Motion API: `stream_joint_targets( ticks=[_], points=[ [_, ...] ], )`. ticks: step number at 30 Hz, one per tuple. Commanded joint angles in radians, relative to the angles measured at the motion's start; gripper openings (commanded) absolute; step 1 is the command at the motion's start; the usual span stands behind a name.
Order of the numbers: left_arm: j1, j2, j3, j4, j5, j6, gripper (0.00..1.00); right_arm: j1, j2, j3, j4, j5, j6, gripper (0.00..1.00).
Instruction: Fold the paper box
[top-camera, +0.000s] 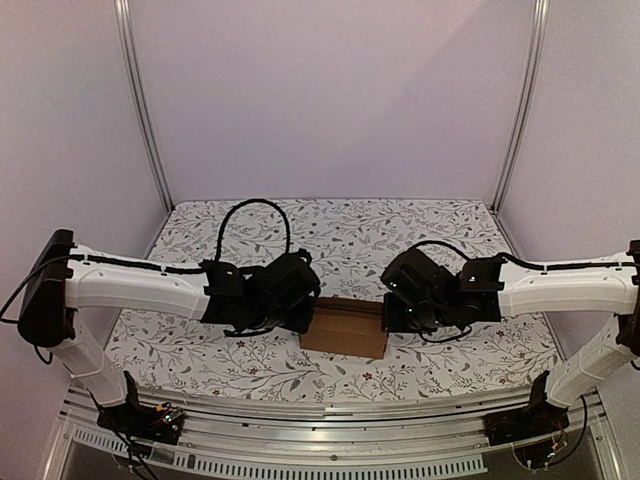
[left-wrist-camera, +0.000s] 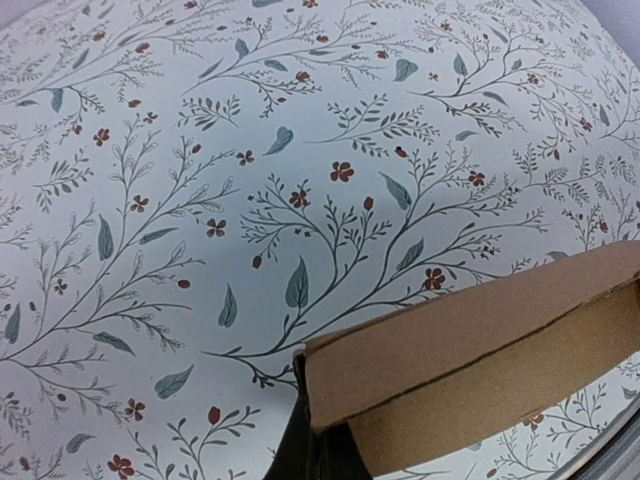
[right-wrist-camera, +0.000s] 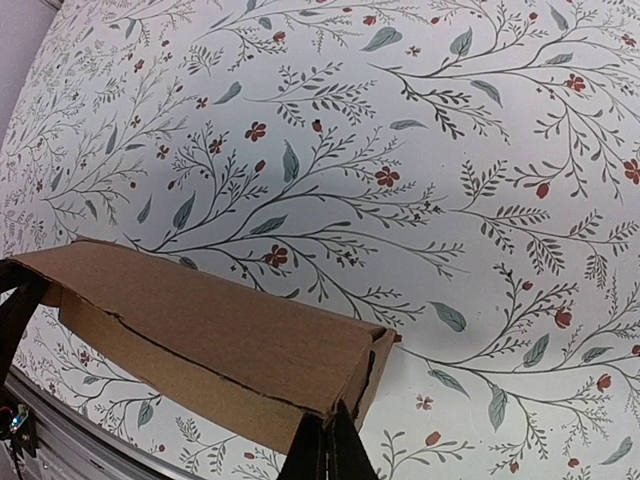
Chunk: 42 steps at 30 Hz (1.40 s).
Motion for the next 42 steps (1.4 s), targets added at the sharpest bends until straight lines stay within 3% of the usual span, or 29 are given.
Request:
stream_joint_targets(
  ticks=[1, 17, 35, 38, 40, 42],
  points=[
    [-0.064, 0.072, -0.060, -0.100, 0.160, -0.005, 0.00, 0.029, 0.045, -0.052, -0.003, -0.027, 0.028, 0.00],
    [-0.083, 0.074, -0.066, -0.097, 0.137, -0.016, 0.00, 0.042, 0.046, -0.058, 0.013, -0.065, 0.009, 0.00],
    [-0.085, 0.077, -0.064, -0.099, 0.149, -0.026, 0.00, 0.112, 0.043, -0.104, -0.049, 0.026, 0.041, 0.00],
    [-0.085, 0.075, -0.060, -0.105, 0.145, -0.026, 0.00, 0.112, 0.027, -0.090, -0.063, 0.045, 0.035, 0.08],
    [-0.086, 0.077, -0.057, -0.107, 0.147, -0.027, 0.00, 0.112, 0.015, -0.075, -0.077, 0.059, 0.028, 0.23],
    [-0.086, 0.081, -0.058, -0.108, 0.147, -0.033, 0.00, 0.112, -0.004, -0.058, -0.093, 0.075, 0.021, 0.29]
  ],
)
